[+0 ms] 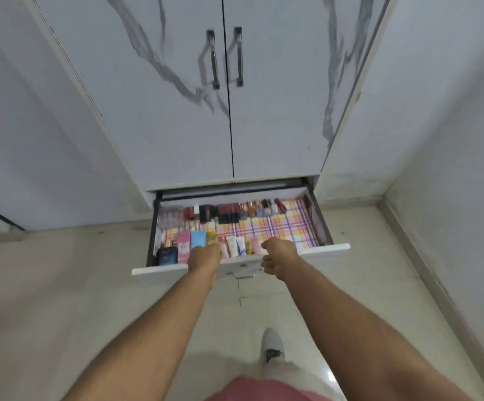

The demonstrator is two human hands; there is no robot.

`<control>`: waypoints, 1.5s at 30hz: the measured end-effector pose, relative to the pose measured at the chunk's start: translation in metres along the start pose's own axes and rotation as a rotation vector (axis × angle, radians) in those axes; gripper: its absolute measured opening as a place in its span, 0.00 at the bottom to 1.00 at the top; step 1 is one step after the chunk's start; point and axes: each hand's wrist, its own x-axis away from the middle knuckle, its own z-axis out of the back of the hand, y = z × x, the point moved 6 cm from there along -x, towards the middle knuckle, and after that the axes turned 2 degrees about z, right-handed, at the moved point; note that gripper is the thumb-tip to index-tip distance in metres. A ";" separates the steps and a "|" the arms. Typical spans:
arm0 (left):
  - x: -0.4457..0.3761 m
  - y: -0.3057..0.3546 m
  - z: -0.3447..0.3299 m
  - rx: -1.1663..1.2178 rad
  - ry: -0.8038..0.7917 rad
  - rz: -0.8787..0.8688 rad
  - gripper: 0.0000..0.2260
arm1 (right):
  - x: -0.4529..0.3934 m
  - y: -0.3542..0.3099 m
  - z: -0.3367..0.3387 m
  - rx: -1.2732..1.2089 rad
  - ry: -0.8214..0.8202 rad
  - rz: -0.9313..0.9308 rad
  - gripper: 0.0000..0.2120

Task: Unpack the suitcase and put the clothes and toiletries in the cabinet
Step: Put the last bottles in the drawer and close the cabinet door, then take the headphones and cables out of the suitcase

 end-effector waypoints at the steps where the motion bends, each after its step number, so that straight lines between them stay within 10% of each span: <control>1: -0.002 -0.022 0.001 0.069 -0.027 0.104 0.17 | 0.002 0.016 0.003 -0.051 0.015 -0.070 0.14; 7: -0.019 -0.042 -0.005 0.430 -0.109 0.261 0.29 | 0.000 0.033 0.003 -0.449 0.013 -0.173 0.33; 12: -0.043 -0.008 -0.019 0.830 -0.128 0.272 0.24 | -0.024 -0.005 -0.006 -0.830 -0.069 -0.144 0.26; 22: -0.137 0.100 -0.045 1.124 -0.231 0.261 0.44 | -0.138 -0.108 -0.050 -0.957 -0.206 -0.100 0.59; 37: -0.209 0.170 -0.070 1.127 -0.269 0.191 0.47 | -0.198 -0.184 -0.078 -0.737 -0.163 -0.006 0.56; 45: -0.154 0.147 -0.021 0.683 -0.257 0.021 0.38 | -0.146 -0.166 -0.115 -0.341 -0.219 0.089 0.37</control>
